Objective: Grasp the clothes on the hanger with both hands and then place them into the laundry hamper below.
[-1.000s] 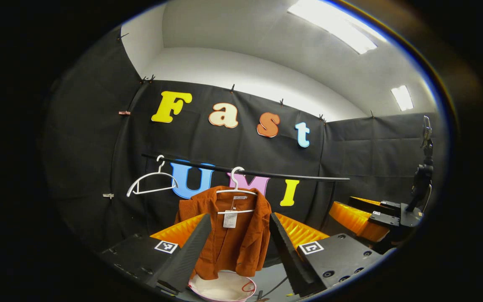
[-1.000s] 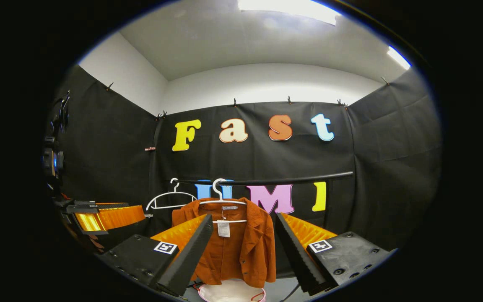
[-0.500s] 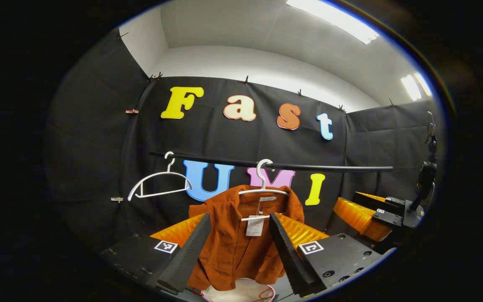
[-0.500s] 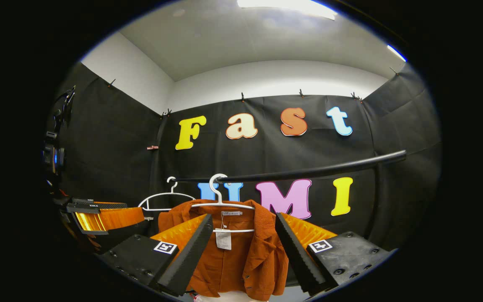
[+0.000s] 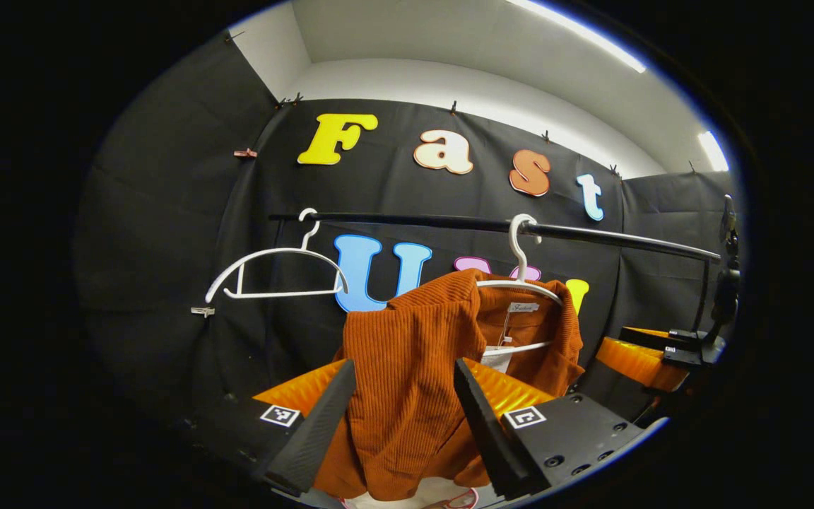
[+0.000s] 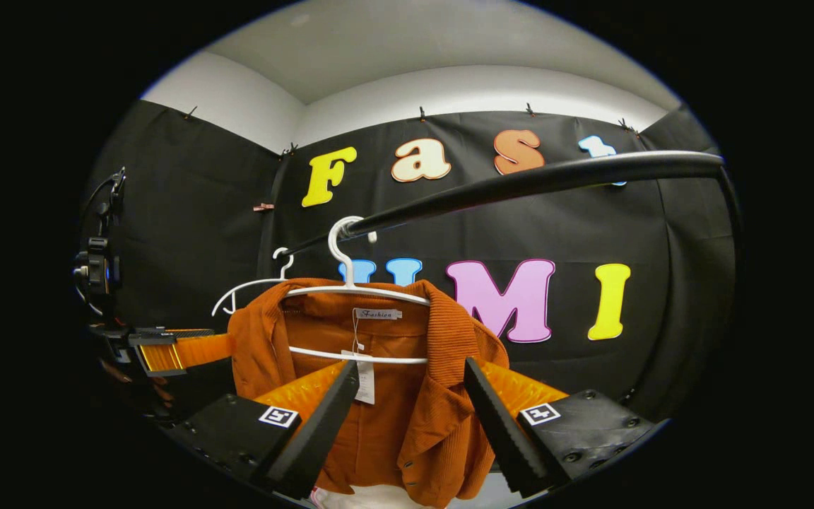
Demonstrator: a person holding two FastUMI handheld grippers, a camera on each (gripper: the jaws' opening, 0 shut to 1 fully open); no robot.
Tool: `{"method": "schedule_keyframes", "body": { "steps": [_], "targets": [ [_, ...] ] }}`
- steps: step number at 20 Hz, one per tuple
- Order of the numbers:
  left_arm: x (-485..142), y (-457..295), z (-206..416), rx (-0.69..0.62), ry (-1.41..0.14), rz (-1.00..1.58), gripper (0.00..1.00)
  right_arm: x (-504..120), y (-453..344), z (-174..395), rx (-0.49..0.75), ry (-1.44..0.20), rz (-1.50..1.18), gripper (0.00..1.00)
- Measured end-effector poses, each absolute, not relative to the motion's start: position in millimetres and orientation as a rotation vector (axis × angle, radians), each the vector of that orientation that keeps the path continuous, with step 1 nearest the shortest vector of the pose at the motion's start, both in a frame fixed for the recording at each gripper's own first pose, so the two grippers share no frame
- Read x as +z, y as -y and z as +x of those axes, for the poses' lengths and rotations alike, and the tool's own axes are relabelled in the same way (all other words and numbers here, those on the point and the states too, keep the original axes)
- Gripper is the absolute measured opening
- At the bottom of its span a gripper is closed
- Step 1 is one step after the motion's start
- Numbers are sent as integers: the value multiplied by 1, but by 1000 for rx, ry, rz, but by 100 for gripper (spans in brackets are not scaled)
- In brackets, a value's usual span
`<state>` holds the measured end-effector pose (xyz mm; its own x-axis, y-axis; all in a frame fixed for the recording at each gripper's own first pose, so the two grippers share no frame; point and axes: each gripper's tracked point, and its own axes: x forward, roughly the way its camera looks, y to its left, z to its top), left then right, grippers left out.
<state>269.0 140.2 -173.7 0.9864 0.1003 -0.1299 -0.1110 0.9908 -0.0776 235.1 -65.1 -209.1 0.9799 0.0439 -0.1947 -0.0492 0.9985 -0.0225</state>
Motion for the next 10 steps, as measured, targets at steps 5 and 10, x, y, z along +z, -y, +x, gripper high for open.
{"method": "schedule_keyframes", "body": {
  "steps": [5, 10],
  "targets": [
    [-196, -169, 285, 155, -176, -18, 89, -226, 76, 251, 68, -213, -46, 98],
    [-209, -133, 295, 12, -224, -82, 89, -240, 77, 264, 95, -234, -45, 98]
  ]
}}
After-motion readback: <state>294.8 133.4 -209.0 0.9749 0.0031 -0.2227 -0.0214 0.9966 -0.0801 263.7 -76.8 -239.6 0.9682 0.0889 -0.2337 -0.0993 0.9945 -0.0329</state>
